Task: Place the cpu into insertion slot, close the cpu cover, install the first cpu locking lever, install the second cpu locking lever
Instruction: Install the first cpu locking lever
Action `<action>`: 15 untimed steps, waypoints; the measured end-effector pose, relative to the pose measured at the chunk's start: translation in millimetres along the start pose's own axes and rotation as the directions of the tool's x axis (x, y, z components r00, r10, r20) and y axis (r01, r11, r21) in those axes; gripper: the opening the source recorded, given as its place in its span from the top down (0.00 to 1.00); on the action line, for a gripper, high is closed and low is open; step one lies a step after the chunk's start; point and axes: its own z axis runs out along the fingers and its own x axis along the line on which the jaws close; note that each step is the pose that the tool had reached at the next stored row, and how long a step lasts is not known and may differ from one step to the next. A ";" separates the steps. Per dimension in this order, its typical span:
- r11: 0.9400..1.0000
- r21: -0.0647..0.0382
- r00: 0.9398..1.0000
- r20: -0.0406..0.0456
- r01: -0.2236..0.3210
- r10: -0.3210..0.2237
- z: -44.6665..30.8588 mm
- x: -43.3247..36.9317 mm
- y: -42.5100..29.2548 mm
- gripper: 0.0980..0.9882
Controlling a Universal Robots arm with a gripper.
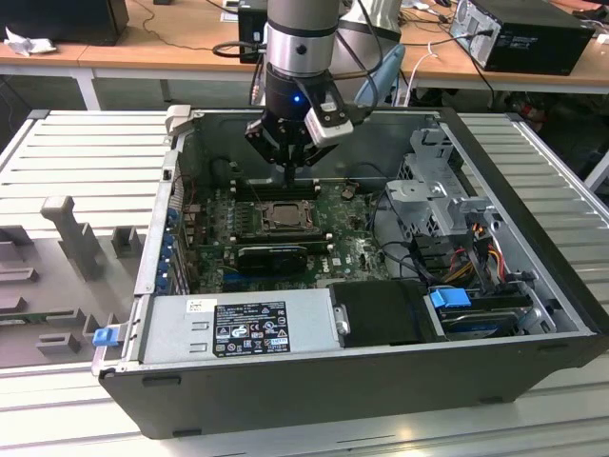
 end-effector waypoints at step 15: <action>0.996 -0.057 0.997 0.035 0.065 -0.063 1.0 4.1 -0.5 0.99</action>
